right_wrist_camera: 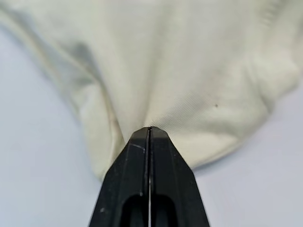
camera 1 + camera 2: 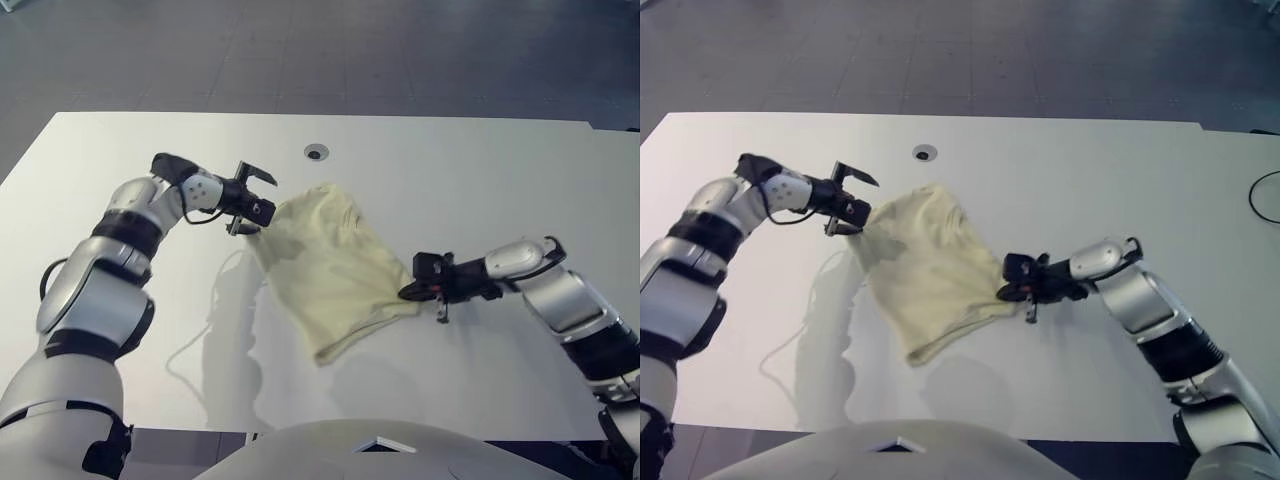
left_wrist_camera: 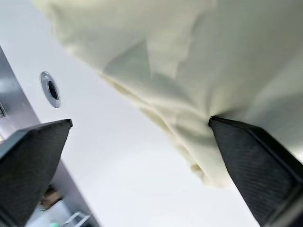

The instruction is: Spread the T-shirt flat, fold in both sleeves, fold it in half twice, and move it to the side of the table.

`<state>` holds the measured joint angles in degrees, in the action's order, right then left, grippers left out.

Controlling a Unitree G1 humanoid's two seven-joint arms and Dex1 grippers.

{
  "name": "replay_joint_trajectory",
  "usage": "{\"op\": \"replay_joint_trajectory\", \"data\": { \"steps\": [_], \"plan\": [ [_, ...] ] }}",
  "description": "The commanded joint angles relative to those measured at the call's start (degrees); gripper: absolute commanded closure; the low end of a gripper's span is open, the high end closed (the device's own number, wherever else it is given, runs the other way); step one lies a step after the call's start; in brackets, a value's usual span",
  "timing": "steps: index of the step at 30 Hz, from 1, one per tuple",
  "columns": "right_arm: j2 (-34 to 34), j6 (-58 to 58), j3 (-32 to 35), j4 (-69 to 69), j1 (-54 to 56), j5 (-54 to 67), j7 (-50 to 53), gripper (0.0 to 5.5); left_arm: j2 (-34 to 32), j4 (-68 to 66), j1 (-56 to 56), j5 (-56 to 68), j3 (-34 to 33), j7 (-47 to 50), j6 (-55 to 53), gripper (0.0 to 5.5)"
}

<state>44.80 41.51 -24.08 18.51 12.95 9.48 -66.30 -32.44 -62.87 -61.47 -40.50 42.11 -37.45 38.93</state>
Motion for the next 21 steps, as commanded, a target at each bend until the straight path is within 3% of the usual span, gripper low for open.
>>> {"op": "replay_joint_trajectory", "data": {
  "steps": [1,5,9,15,19,21],
  "plan": [
    [-5.8,9.5,-1.6,5.0,-2.6,3.9,5.1,5.50,5.5,-9.1,-5.7,-8.8,5.8,12.1,3.0,0.12],
    [-9.2,13.6,-1.1,6.2,-1.2,5.8,9.3,5.50,8.6,-13.1,-7.1,-11.5,7.1,17.6,2.2,0.12],
    [-7.5,15.8,1.8,8.7,-1.4,7.8,10.7,5.50,8.8,-14.2,-7.7,-11.7,6.6,19.0,2.0,0.12],
    [-2.7,24.2,16.2,21.7,-4.8,17.6,11.4,5.50,5.4,-13.4,-10.2,-8.0,1.5,19.7,3.8,0.12],
    [1.3,18.6,20.0,27.3,-7.9,16.0,13.7,4.97,0.7,-11.0,-10.8,-3.1,-3.7,18.6,8.3,0.10],
    [1.9,14.8,21.6,29.5,-11.9,15.6,14.6,4.62,-2.9,-7.8,-8.2,4.2,-9.1,13.4,12.9,0.10]
  ]
}}
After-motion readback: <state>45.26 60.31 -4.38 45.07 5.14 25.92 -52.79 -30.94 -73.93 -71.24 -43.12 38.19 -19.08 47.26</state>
